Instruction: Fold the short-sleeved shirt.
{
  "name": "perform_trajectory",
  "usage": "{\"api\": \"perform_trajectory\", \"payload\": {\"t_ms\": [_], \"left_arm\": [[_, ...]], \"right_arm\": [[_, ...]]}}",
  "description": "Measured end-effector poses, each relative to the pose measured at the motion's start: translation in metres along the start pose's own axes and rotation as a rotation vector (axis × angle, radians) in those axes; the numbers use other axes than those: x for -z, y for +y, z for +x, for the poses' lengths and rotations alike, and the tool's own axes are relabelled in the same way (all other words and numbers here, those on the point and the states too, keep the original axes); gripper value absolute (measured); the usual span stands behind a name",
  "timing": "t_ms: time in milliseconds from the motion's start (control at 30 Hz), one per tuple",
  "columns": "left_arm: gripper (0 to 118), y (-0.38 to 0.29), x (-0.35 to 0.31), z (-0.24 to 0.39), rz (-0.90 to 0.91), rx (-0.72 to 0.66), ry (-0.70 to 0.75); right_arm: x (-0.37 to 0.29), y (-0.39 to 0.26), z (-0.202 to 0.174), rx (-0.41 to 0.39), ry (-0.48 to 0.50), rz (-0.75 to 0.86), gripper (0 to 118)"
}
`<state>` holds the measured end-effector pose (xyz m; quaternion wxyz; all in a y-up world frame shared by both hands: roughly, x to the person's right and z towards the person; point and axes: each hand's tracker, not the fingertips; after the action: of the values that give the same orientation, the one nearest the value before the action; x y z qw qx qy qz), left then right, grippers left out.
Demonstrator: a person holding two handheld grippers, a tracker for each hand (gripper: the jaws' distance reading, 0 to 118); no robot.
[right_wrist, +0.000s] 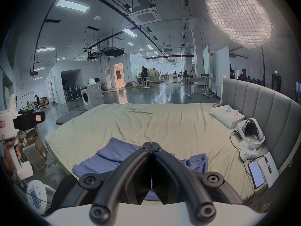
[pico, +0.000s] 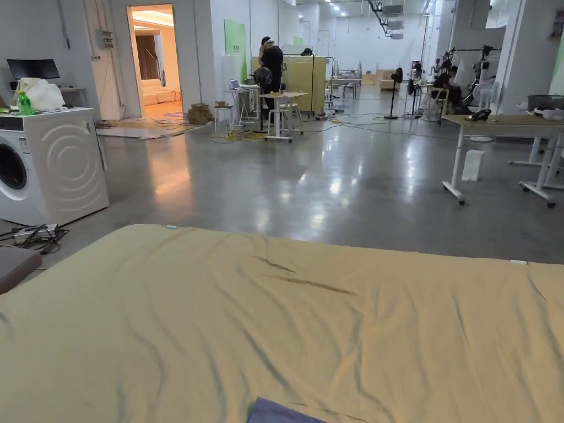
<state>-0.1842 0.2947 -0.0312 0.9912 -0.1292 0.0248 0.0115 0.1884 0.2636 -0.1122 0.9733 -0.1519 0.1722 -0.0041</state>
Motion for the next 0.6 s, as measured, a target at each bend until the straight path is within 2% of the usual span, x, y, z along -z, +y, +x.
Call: {"api": "perform_trajectory", "payload": {"t_ms": [200,233,267,300,333,367,400,500,600], "left_arm": [[0,0.0,0.074,-0.017,-0.086,-0.015,-0.066],[4,-0.001,0.092,-0.019,-0.114,-0.02,-0.071],[14,-0.002,0.118,-0.023,-0.165,-0.032,-0.075],[37,-0.007,0.142,-0.027,-0.19,-0.055,-0.08],[81,-0.013,0.162,-0.03,-0.2,-0.074,-0.105],[102,-0.019,0.187,-0.034,-0.236,-0.095,-0.142],[103,-0.027,0.215,-0.037,-0.287,-0.106,-0.175],[103,-0.049,0.284,-0.035,-0.409,-0.043,-0.137],[103,-0.076,0.35,-0.035,-0.534,-0.016,-0.108]], "right_arm": [[0.01,-0.017,0.015,0.029,-0.026,-0.062,0],[0.011,-0.02,0.018,0.038,-0.032,-0.074,0],[0.014,-0.023,0.022,0.05,-0.04,-0.085,0],[0.016,-0.027,0.027,0.06,-0.048,-0.098,0],[0.018,-0.029,0.03,0.067,-0.054,-0.112,0],[0.019,-0.031,0.035,0.07,-0.066,-0.125,0],[0.021,-0.034,0.039,0.068,-0.082,-0.139,0],[0.027,-0.041,0.053,0.062,-0.124,-0.184,0],[0.036,-0.051,0.07,0.108,-0.156,-0.23,0]]}}
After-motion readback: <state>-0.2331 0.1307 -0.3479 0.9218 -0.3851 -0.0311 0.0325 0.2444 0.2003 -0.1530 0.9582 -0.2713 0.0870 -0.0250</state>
